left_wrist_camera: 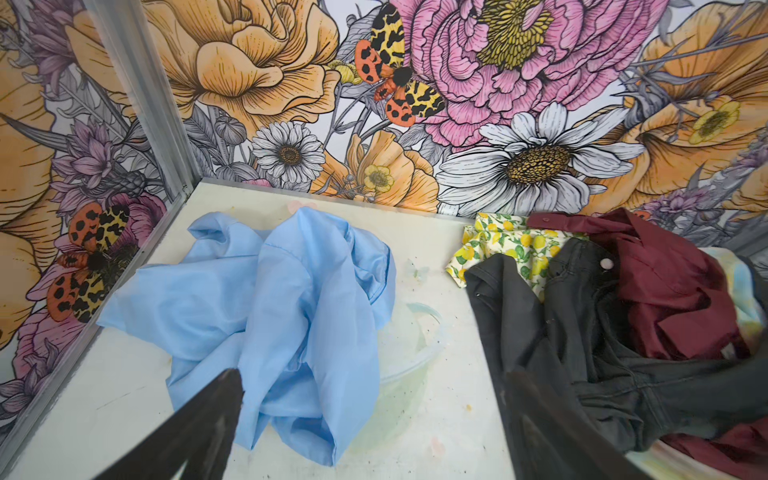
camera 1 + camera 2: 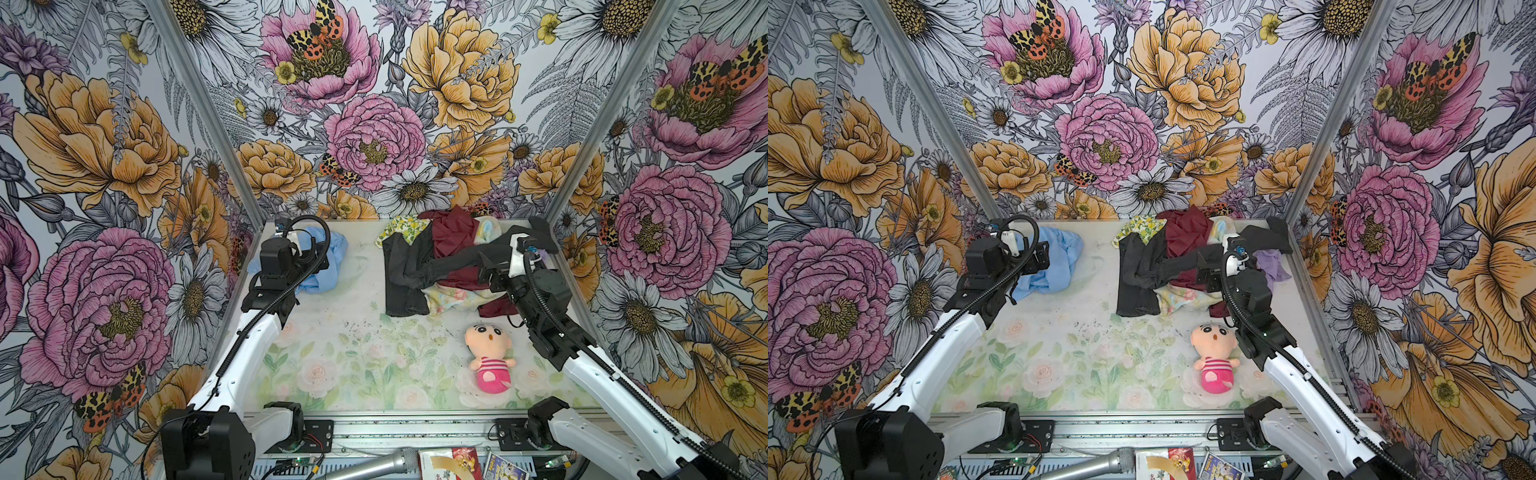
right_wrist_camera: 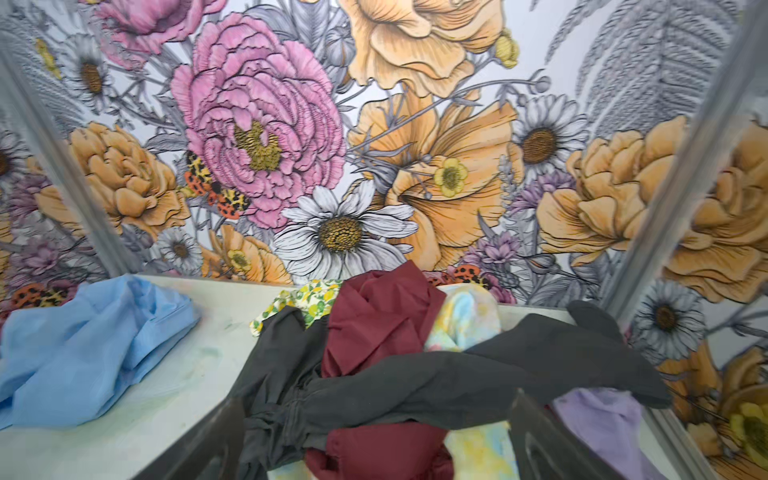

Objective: Pick out a specific cloth from the pile

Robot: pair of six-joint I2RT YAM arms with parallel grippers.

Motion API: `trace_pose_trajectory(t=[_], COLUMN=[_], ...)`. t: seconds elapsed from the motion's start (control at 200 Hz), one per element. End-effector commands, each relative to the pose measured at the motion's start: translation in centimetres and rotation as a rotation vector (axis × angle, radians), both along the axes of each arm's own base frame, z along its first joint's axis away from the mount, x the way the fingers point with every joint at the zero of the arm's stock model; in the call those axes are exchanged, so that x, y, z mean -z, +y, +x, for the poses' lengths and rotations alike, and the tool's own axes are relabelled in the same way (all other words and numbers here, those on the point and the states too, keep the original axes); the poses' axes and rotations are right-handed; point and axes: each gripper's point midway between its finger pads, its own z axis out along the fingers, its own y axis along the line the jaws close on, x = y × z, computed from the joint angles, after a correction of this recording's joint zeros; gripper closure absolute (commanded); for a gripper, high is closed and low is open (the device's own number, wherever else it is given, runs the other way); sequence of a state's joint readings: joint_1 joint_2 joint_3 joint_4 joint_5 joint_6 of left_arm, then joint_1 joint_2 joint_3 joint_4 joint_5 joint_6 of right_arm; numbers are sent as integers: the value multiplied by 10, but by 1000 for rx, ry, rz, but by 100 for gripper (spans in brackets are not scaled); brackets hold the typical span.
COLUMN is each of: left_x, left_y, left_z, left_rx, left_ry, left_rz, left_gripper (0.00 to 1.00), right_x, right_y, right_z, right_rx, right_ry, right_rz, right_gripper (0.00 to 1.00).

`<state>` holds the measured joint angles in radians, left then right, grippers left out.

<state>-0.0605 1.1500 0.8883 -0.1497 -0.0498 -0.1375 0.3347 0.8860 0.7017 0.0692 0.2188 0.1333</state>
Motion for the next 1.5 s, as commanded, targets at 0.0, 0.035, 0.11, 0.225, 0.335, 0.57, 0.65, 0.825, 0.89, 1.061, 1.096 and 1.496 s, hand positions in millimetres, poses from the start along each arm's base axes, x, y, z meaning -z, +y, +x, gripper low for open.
trace_pose_trajectory(t=[0.0,0.035,0.11,0.225,0.335,0.57,0.65,0.825,0.89,1.061,1.096,1.496], left_x=[2,12,30,60,77,87,90,101,106,110,111,127], left_y=[29,39,50,56,59,50,47,47,46,49,48,32], left_z=[7,7,9,13,15,14,12,9,10,7,6,4], left_rx=[-129,-168,-202,-213,-200,-130,-112,-117,-112,-133,-132,-105], left_ry=[-91,-91,-90,-42,-32,-73,-84,-99,-104,-139,-146,-190], left_rz=[10,-18,-58,-4,59,63,90,106,105,110,112,178], left_gripper=[1,1,1,1,1,1,1,1,1,1,1,1], right_x=[21,26,35,53,65,88,97,120,128,137,139,166], right_y=[-39,-46,-60,-78,-89,-97,-99,-99,-99,-99,-100,-100], right_z=[2,4,6,12,18,30,31,35,37,39,39,47], right_rx=[138,158,202,252,282,282,285,283,279,273,276,267], right_ry=[37,46,45,54,53,62,64,104,122,131,128,101], right_rz=[-10,-6,7,40,35,7,1,-22,-35,-68,-70,-86], right_gripper=[1,1,1,1,0,0,0,1,1,1,0,1])
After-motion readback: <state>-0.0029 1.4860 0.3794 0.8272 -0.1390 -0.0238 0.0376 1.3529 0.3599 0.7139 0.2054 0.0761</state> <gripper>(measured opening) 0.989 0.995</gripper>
